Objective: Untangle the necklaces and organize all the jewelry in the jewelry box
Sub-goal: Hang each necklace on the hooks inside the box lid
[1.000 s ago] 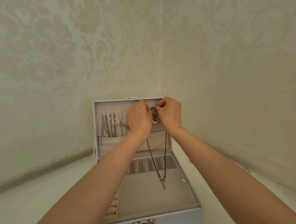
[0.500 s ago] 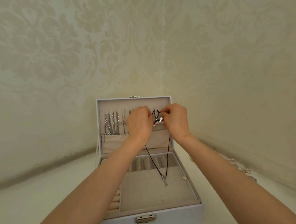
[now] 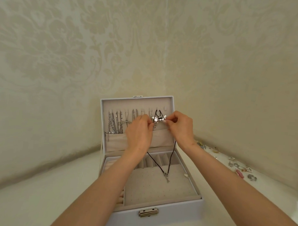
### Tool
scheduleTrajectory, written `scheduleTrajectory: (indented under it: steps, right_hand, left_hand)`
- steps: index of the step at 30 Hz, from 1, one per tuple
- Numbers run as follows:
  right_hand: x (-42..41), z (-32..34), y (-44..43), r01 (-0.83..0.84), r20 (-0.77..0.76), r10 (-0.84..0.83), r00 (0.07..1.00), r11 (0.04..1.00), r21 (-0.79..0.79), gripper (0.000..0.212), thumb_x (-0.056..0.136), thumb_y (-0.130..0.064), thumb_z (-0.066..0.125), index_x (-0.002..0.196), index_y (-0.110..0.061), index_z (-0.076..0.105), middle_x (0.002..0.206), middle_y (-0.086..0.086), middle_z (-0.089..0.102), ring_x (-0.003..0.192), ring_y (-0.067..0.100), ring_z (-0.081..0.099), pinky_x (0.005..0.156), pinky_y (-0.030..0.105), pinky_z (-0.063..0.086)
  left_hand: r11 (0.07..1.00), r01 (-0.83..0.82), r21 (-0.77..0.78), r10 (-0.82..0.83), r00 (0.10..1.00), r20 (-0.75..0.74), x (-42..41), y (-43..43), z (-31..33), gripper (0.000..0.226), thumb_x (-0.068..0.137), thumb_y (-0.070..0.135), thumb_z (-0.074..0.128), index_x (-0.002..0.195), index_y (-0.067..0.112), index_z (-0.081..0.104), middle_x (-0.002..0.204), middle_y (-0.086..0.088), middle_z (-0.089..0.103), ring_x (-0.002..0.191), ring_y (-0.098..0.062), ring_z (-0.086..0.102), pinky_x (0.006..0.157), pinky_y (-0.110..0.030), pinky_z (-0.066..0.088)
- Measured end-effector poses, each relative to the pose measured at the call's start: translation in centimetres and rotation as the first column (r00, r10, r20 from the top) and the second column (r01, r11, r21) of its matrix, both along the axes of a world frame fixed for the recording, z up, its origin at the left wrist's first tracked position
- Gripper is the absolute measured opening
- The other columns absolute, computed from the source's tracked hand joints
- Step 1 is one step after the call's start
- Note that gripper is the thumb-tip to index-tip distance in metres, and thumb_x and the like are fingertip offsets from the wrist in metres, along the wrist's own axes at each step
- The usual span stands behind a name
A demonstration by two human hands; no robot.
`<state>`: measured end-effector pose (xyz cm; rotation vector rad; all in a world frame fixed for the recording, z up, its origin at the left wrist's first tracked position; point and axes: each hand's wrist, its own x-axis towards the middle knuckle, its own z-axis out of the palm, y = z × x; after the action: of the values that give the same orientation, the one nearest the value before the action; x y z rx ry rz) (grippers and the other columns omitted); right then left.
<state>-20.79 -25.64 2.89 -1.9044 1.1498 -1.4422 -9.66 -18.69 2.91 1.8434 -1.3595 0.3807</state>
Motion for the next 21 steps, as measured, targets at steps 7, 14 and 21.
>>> scheduleTrajectory:
  steps: [7, 14, 21]
  right_hand:
    - [-0.2, -1.0, 0.6, -0.06, -0.013, 0.061, 0.998, 0.995, 0.074, 0.017, 0.079, -0.004, 0.07, 0.069, -0.016, 0.064, 0.062, -0.002, 0.061, 0.061, 0.017, 0.06, 0.07, 0.036, 0.055]
    - [-0.5, -1.1, 0.9, -0.095, 0.019, 0.093, 0.995, 0.987, 0.128, 0.023, 0.078, -0.003, 0.073, 0.064, -0.018, 0.062, 0.059, 0.0, 0.061, 0.053, 0.015, 0.059, 0.065, 0.035, 0.056]
    - [-0.6, -1.1, 1.5, -0.175, 0.08, 0.161, 0.984, 0.96, 0.219, 0.012, 0.084, -0.009, 0.068, 0.072, -0.012, 0.07, 0.056, 0.001, 0.062, 0.039, 0.001, 0.054, 0.044, 0.014, 0.047]
  left_hand:
    - [0.987, 0.133, 0.089, -0.135, 0.991, 0.02, -0.7, -0.5, -1.7, 0.013, 0.092, 0.03, 0.055, 0.094, 0.02, 0.063, 0.093, 0.002, 0.066, 0.088, -0.018, 0.06, 0.069, -0.032, 0.043]
    - [0.986, 0.144, 0.09, -0.144, 0.99, -0.003, -0.3, -0.4, -2.2, 0.015, 0.093, 0.029, 0.053, 0.097, 0.022, 0.065, 0.097, 0.005, 0.067, 0.09, -0.015, 0.06, 0.067, -0.027, 0.041]
    - [0.969, 0.211, 0.131, -0.229, 0.964, 0.139, -0.8, -0.1, -2.6, 0.013, 0.092, 0.027, 0.053, 0.096, 0.025, 0.065, 0.095, 0.007, 0.068, 0.094, -0.016, 0.059, 0.068, -0.029, 0.041]
